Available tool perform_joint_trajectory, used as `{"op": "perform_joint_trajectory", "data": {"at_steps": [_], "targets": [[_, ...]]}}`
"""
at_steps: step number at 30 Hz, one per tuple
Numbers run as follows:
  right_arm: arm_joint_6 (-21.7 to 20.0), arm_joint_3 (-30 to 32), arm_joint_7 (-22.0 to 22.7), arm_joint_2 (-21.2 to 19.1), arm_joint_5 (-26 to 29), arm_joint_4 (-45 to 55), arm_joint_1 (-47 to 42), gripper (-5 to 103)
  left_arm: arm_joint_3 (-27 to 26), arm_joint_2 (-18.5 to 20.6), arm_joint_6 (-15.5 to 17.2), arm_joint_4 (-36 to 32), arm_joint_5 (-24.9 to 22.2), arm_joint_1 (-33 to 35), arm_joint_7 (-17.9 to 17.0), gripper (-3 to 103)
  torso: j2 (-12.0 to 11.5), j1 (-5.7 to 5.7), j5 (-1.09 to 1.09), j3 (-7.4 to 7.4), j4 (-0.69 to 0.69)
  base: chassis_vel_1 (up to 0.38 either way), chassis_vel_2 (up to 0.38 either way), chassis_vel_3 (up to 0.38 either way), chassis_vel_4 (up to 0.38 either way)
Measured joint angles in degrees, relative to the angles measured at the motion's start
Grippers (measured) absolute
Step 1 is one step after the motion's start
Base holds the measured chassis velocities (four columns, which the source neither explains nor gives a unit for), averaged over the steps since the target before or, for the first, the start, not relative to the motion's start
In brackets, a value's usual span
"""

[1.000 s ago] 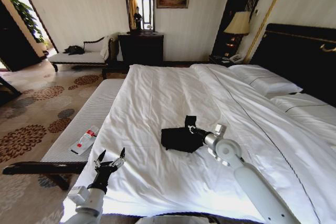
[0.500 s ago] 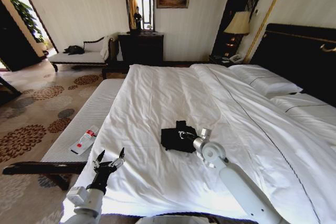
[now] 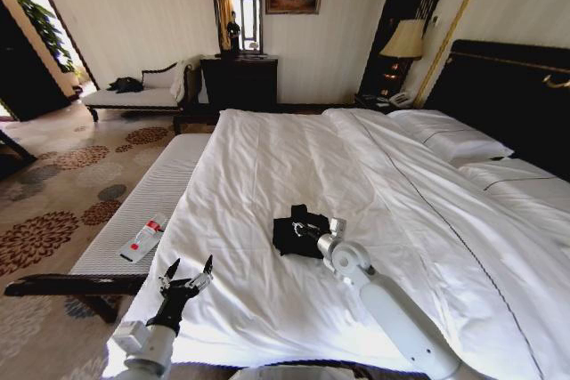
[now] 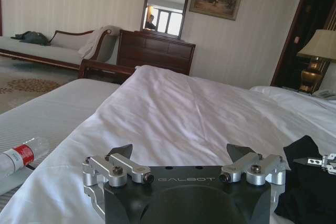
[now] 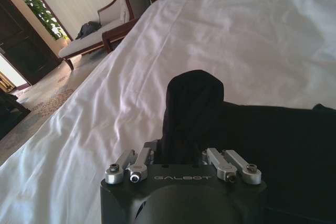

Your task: Fold the clothes on the bed.

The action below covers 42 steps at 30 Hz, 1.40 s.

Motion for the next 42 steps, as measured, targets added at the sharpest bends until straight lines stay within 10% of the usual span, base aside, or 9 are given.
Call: {"op": "perform_joint_trajectory", "data": {"at_steps": [19,35,42], "targets": [[7.8,3.7,-10.3,-2.1,-12.4,5.9,-7.7,99,1.5,-0.2,0.0,0.7,3.7,-0.9,0.6,100,0.0,0.0,0.01,0.0,0.0,0.0,0.0,0.0,0.0],[24.2,28.6,-11.4,-0.9,-39.2,13.5,-32.2,100,1.0,1.2,-2.3,2.9,11.0,-1.3,4.3,100,0.0,0.0,0.02,-0.01,-0.01,0.0,0.0,0.0,0.0],[29.9,37.8,-12.8,4.9,-40.7,17.0,-42.0,100,0.9,1.8,-3.6,5.0,11.3,-2.6,6.2,100,0.0,0.0,0.01,-0.01,-0.01,0.0,0.0,0.0,0.0]]}}
